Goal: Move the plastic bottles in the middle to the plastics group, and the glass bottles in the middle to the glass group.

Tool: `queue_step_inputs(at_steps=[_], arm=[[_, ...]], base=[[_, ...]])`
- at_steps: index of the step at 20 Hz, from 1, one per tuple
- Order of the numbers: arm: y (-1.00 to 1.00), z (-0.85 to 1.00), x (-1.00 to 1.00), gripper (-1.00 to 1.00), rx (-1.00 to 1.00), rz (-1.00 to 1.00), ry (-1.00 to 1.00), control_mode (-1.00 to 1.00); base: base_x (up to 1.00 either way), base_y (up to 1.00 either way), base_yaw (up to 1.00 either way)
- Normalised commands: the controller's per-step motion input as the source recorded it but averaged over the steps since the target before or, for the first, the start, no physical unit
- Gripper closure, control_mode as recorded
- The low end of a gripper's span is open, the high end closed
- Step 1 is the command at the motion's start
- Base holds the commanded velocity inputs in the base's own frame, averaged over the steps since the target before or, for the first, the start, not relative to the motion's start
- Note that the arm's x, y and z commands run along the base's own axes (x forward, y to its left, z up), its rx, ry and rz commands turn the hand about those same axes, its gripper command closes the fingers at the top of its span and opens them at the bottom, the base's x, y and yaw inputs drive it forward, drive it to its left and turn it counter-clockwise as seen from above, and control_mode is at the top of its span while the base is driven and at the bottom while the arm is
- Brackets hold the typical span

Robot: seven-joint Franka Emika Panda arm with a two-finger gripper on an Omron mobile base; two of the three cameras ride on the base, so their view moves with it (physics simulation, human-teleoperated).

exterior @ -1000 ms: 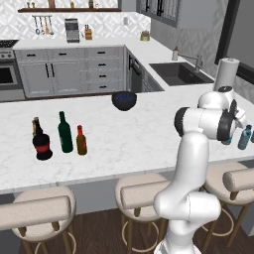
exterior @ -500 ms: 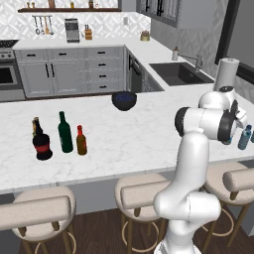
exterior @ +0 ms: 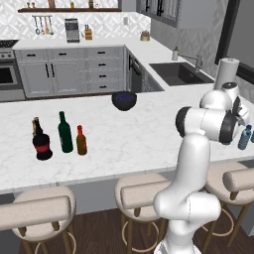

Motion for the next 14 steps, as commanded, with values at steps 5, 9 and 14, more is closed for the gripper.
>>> queue_step_inputs(at_steps=[5,9,14], arm=[[0.19,0.78,-0.43,-1.0,-0.01,0.04,-0.1,-1.0],[0.85,0.5,-0.69,-1.0,-0.11,0.29,0.0,-1.0],[1.0,0.12,-0.77,-1.0,-0.17,0.5,0.0,-1.0]], base=[[0.0,0.0,0.0],[0.0,0.0,0.0],[0.0,0.0,0.0]])
